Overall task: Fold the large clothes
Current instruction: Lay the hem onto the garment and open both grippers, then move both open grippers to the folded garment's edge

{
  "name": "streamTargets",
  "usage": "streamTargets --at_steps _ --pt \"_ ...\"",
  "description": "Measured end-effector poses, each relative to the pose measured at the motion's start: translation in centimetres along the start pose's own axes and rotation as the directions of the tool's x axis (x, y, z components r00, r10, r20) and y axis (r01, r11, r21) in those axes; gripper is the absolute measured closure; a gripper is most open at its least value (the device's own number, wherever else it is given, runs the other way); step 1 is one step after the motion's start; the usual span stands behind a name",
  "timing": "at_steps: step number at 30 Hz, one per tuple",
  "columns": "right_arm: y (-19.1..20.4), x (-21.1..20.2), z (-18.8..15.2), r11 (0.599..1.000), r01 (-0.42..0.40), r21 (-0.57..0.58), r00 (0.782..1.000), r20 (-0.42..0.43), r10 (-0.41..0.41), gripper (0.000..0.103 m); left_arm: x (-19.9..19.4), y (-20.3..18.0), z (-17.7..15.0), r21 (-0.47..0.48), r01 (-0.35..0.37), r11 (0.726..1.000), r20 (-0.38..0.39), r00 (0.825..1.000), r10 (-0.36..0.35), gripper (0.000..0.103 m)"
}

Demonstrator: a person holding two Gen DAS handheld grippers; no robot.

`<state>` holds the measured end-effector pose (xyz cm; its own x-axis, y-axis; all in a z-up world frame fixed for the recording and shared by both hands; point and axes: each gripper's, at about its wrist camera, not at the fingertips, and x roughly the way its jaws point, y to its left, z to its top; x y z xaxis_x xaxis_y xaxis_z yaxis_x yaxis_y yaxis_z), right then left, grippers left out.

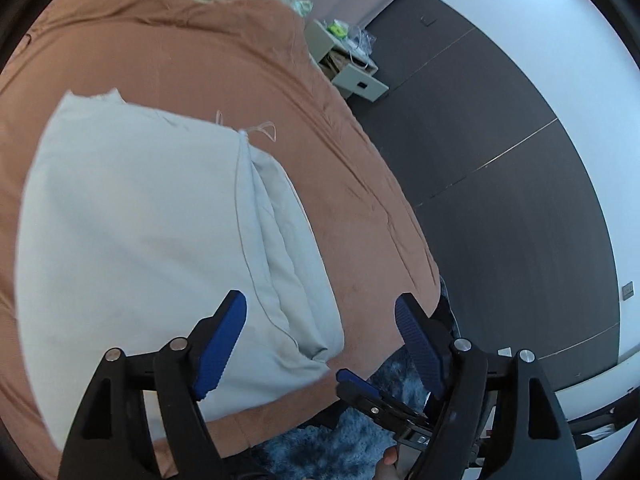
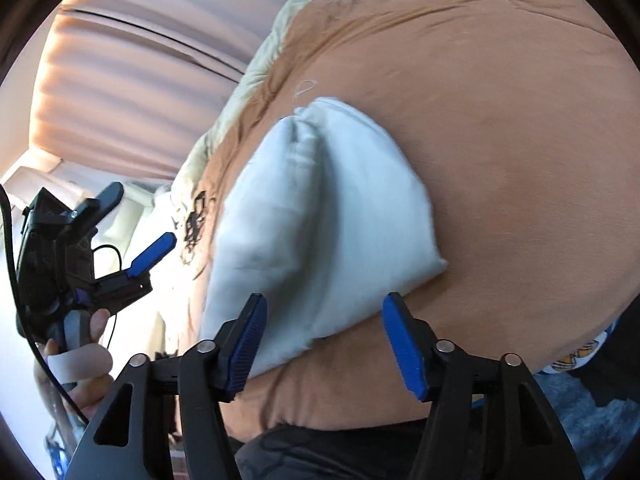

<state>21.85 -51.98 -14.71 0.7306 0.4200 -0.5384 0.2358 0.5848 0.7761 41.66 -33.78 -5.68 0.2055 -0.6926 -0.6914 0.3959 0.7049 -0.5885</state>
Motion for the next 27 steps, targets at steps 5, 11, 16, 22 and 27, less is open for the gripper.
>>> streamTargets --at_steps 5,11,16,22,27 --pt "0.7 0.5 -0.1 1.000 -0.007 -0.027 1.000 -0.015 0.007 0.022 -3.5 2.1 -0.5 0.007 -0.078 0.997 0.060 0.995 0.077 0.026" --pt "-0.4 2.1 0.4 1.000 -0.004 0.005 0.999 -0.044 0.004 0.030 -5.9 7.3 -1.0 -0.029 -0.190 0.981 0.111 0.975 0.192 0.026" --pt "-0.8 3.4 0.6 1.000 -0.002 0.024 0.998 -0.070 0.004 0.055 -6.1 11.8 -1.1 -0.073 -0.249 0.966 0.111 0.960 0.256 0.026" --pt "-0.2 4.7 1.3 1.000 0.028 -0.002 0.998 -0.056 -0.028 0.076 -6.2 16.5 -2.8 -0.129 -0.307 0.943 0.086 0.944 0.319 0.026" --pt "0.6 4.6 2.0 0.999 0.020 -0.048 1.000 -0.018 -0.021 0.087 -4.6 19.0 -4.1 -0.171 -0.325 0.930 0.021 0.943 0.333 0.043"
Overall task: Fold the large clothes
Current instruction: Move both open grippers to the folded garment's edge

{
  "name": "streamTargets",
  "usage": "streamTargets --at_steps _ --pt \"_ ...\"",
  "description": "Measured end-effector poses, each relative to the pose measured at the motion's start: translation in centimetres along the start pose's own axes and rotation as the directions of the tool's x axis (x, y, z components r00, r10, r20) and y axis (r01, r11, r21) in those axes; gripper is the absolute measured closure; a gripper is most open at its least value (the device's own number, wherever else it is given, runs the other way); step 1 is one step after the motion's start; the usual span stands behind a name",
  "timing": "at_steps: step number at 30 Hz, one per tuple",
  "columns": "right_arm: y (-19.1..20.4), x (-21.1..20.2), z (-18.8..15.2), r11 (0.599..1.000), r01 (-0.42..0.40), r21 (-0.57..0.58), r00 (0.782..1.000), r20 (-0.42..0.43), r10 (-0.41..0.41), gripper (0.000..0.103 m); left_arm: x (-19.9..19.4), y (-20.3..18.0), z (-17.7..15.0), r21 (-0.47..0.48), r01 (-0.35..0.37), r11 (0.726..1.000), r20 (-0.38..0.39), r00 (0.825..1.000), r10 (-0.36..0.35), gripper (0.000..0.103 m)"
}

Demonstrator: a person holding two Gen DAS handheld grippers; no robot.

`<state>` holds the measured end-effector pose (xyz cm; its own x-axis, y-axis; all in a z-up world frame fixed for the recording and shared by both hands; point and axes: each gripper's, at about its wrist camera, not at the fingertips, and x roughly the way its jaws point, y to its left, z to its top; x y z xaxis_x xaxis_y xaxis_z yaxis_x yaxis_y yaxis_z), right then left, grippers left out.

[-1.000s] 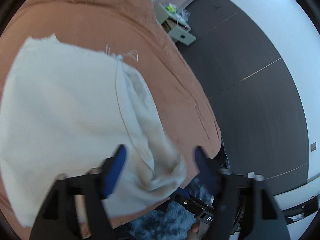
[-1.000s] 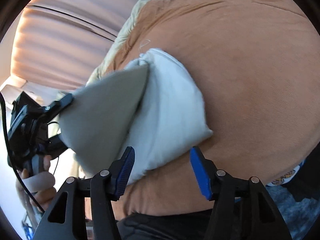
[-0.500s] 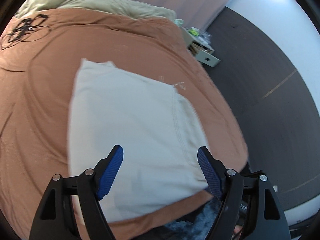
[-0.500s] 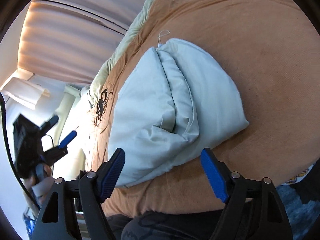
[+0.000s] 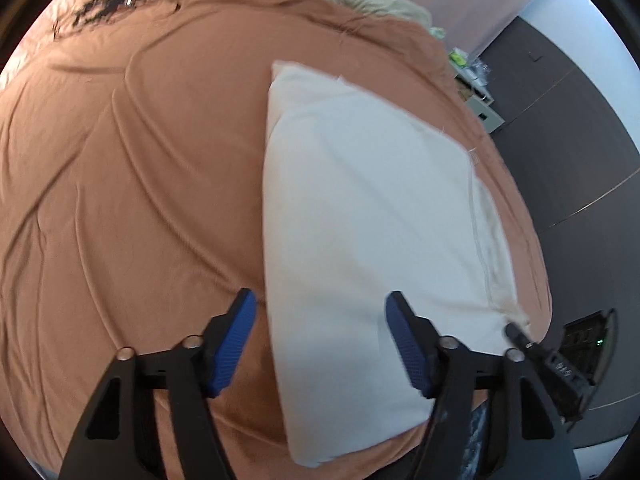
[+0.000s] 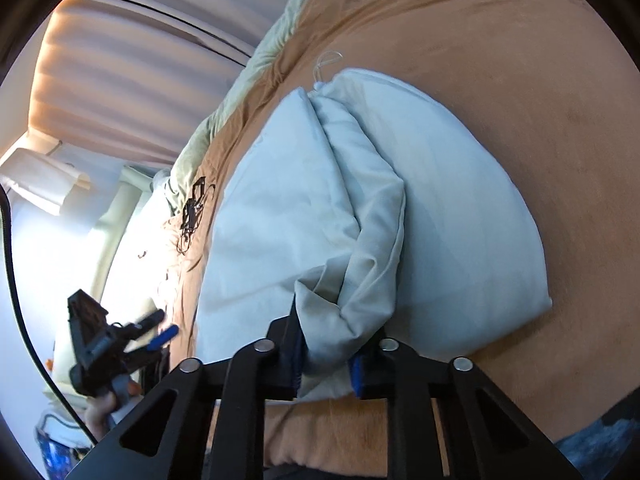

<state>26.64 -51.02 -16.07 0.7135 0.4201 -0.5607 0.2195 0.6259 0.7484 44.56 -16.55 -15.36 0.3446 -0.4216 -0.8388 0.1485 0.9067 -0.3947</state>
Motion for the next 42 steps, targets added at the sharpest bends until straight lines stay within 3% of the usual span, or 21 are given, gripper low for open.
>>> streamTargets --at_steps 4,11,21,25,27,28,29,34,42 --pt "0.4 -1.3 0.7 0.999 -0.023 -0.025 0.999 0.038 0.024 0.090 1.6 -0.4 -0.8 -0.010 0.018 1.000 -0.051 0.999 -0.019 0.060" --pt "-1.9 -3.6 1.4 1.000 -0.001 0.014 0.996 0.092 0.000 0.092 1.6 -4.1 -0.8 0.054 0.075 0.996 -0.039 0.997 -0.073 0.060" --pt "-5.1 -3.7 -0.1 0.998 0.033 0.058 0.998 0.052 -0.036 0.090 2.8 -6.7 -0.4 0.101 0.052 0.994 -0.054 0.997 -0.047 0.060" --pt "-5.3 -4.8 0.8 0.998 0.040 0.054 0.998 0.041 -0.042 0.070 2.0 -6.0 0.7 0.069 0.050 0.996 -0.023 0.999 -0.048 0.060" --pt "-4.8 -5.8 1.9 0.996 0.091 0.010 0.994 0.067 -0.092 0.045 1.6 -5.4 1.3 0.056 0.051 0.997 0.001 0.999 -0.051 0.060" --pt "-4.7 -6.1 2.5 0.994 0.112 -0.006 0.991 0.076 -0.111 0.027 1.6 -5.2 1.7 0.049 0.051 0.998 0.004 0.999 -0.051 0.060" --pt "-4.5 -6.4 3.3 0.993 0.116 -0.020 0.990 0.083 -0.114 0.024 1.7 -5.0 2.1 0.041 0.051 0.998 0.005 0.999 -0.051 0.060" --pt "-4.4 -5.1 7.2 0.993 0.100 -0.069 0.995 0.024 -0.098 0.024 2.9 -4.4 3.3 0.028 0.052 0.998 -0.006 0.999 -0.052 0.060" --pt "-5.3 0.7 12.1 0.990 0.064 -0.123 0.990 -0.118 -0.079 0.024 6.0 -2.6 4.7 -0.021 0.055 0.998 -0.035 0.998 -0.056 0.059"
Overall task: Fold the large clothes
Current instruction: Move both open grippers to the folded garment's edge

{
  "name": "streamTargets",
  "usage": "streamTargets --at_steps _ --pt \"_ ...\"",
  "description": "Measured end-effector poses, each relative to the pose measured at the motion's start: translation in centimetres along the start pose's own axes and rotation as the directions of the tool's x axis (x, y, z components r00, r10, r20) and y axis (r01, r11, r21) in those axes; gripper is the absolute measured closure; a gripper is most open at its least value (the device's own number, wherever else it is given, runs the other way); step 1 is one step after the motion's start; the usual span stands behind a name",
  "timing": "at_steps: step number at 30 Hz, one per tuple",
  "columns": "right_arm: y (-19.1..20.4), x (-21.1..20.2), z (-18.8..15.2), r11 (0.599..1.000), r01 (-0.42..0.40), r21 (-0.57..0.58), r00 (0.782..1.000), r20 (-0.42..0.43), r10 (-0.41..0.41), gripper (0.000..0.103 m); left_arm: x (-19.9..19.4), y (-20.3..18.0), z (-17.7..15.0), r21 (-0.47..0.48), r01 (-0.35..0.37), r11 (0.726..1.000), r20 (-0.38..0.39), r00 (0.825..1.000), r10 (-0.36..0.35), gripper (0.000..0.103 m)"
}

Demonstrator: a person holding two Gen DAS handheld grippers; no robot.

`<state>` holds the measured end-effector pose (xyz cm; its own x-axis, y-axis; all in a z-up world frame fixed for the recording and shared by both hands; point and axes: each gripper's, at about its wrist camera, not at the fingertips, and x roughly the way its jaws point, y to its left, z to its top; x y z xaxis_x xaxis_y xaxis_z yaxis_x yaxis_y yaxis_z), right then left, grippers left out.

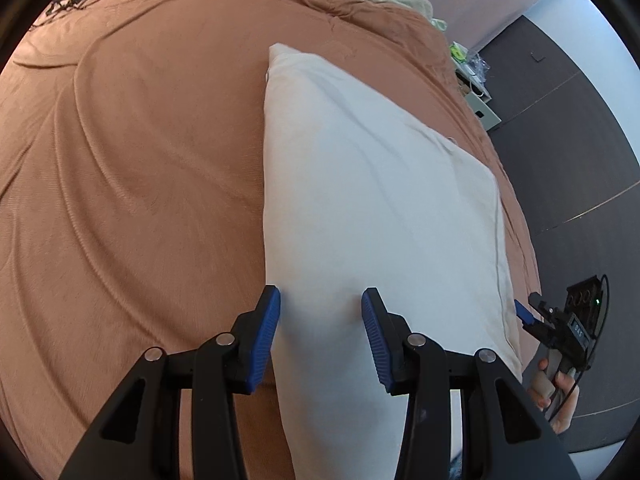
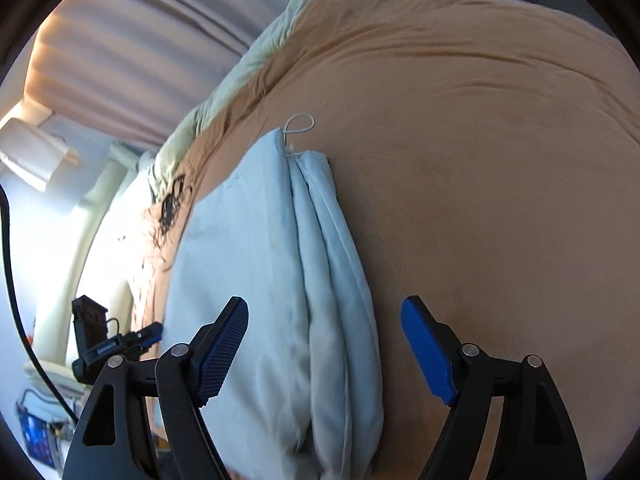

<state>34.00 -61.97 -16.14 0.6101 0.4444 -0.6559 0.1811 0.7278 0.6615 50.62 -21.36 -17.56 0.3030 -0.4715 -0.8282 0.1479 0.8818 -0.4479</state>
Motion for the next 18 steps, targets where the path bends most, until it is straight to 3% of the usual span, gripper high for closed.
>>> streamTargets --at_steps 4,6,18 --pt "-0.7 3.3 1.8 1.000 -0.025 -0.008 0.997 -0.076 0.025 0.024 1.2 0.6 1.1 -0.003 0.007 1.000 0.001 1.000 -0.007 0.039" --pt "-0.6 4.6 2.6 0.998 -0.059 -0.012 0.993 -0.100 0.058 0.024 1.6 0.9 1.6 -0.004 0.009 1.000 0.002 1.000 -0.009 0.035" --pt "1.6 10.2 6.9 0.986 -0.156 -0.057 0.959 -0.246 0.138 0.027 3.5 1.5 4.2 -0.012 0.015 1.000 0.036 0.999 -0.014 0.034"
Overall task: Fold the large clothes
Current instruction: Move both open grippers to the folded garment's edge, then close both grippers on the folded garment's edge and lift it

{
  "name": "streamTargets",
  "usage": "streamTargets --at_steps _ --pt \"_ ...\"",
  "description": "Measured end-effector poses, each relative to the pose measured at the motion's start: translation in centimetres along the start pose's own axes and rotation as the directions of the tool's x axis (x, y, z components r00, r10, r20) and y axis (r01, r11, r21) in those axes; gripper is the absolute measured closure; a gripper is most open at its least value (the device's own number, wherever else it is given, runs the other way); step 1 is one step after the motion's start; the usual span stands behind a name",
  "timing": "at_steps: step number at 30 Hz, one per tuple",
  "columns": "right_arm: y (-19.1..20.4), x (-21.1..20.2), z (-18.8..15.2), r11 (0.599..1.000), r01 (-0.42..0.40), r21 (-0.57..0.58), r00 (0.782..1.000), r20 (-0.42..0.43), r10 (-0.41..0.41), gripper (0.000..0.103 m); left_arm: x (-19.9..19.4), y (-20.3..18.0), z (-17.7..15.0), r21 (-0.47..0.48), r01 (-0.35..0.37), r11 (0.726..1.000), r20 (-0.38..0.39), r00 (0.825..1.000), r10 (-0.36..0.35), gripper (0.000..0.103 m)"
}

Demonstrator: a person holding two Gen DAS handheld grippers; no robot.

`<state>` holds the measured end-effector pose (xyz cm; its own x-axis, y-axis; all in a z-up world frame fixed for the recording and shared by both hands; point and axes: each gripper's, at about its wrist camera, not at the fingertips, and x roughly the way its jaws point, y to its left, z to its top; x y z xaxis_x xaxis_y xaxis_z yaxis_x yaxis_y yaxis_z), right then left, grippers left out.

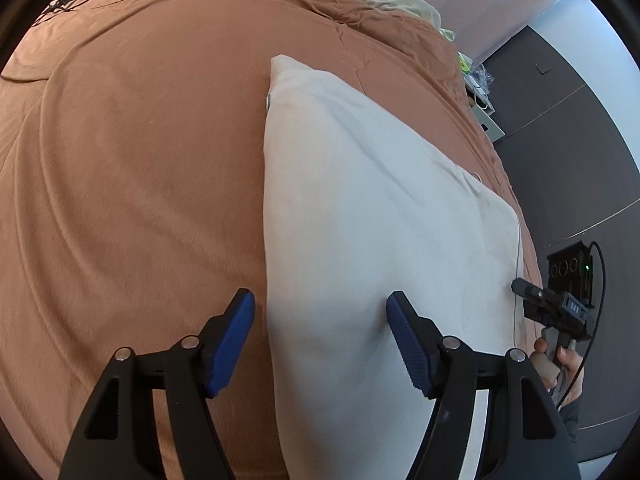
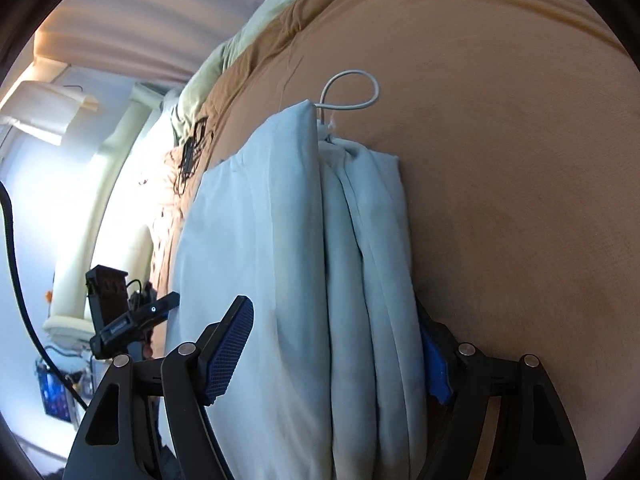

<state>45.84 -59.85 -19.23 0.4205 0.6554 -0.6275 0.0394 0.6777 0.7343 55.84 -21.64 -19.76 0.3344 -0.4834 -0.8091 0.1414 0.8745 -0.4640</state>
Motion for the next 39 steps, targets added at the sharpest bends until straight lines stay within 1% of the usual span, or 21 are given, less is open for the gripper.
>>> streamTargets --at_steps 2,7,10,12,14,15,17,19,20,22,23,25,28,33,36,39 --pt "-0.4 0.6 0.9 0.999 -0.022 0.023 1.000 -0.015 0.023 0.029 0.3 0.2 0.5 -0.009 -0.002 1.000 0.006 1.000 0.002 0.034" --pt "-0.6 1.9 2.3 0.998 -0.040 0.045 0.999 -0.035 0.042 0.035 1.2 0.4 1.8 -0.019 -0.005 1.000 0.013 1.000 0.005 0.034" --pt "-0.5 2.7 2.7 0.998 -0.031 0.054 0.999 -0.034 0.033 0.042 2.0 0.1 2.4 -0.024 -0.006 1.000 0.014 1.000 0.006 0.034" --pt "-0.4 2.8 2.8 0.998 -0.028 0.050 0.999 -0.034 0.030 0.051 2.2 0.2 2.4 -0.030 -0.002 1.000 0.014 1.000 0.003 0.034" --pt "-0.4 2.8 2.7 0.998 -0.032 0.048 0.999 -0.033 0.034 0.070 2.5 0.2 2.5 -0.040 0.003 0.999 0.014 1.000 -0.003 0.034" --pt "-0.3 2.7 2.6 0.998 -0.035 0.044 0.999 -0.026 0.036 0.074 2.6 0.0 2.6 -0.039 0.003 0.999 0.014 1.000 -0.003 0.036" --pt "0.7 2.3 2.3 1.000 -0.016 0.016 1.000 -0.002 0.016 0.083 2.5 -0.2 2.7 -0.032 0.001 0.999 0.014 1.000 -0.001 0.040" --pt "2.1 1.8 2.1 1.000 -0.003 -0.015 1.000 0.021 0.003 0.087 2.3 -0.4 2.9 -0.029 -0.005 1.000 0.014 1.000 0.006 0.047" --pt "2.9 1.4 2.0 1.000 0.005 -0.029 0.999 0.032 -0.004 0.088 2.0 -0.4 2.9 -0.031 -0.007 1.000 0.015 1.000 0.007 0.048" --pt "4.3 0.8 1.9 0.998 0.019 -0.059 0.999 0.049 -0.016 0.088 1.6 -0.4 2.8 -0.035 -0.004 0.999 0.021 1.000 0.005 0.055" --pt "5.1 0.4 1.7 0.997 0.024 -0.074 0.998 0.059 -0.019 0.088 1.2 -0.5 2.7 -0.037 -0.002 0.999 0.027 1.000 0.003 0.057" --pt "6.8 -0.4 1.3 0.995 0.021 -0.100 0.997 0.076 -0.013 0.089 0.5 -0.7 2.5 -0.037 0.003 0.999 0.038 0.999 -0.002 0.065" --pt "9.9 -1.9 0.3 0.987 0.014 -0.159 0.996 0.093 0.001 0.089 -0.9 -1.3 2.1 -0.031 0.012 0.999 0.062 0.998 -0.010 0.072" --pt "15.0 -4.2 -1.9 0.971 0.012 -0.240 0.993 0.120 0.017 0.089 -4.4 -1.9 0.9 -0.035 0.057 0.998 0.132 0.990 -0.052 0.078" --pt "17.9 -5.4 -3.1 0.962 0.005 -0.273 0.990 0.137 0.034 0.089 -7.2 -2.1 -0.1 -0.038 0.089 0.995 0.184 0.980 -0.081 0.080" --pt "21.1 -6.6 -4.4 0.946 0.005 -0.323 0.987 0.151 0.047 0.089 -10.0 -2.3 -1.3 -0.028 0.092 0.995 0.233 0.969 -0.083 0.082"
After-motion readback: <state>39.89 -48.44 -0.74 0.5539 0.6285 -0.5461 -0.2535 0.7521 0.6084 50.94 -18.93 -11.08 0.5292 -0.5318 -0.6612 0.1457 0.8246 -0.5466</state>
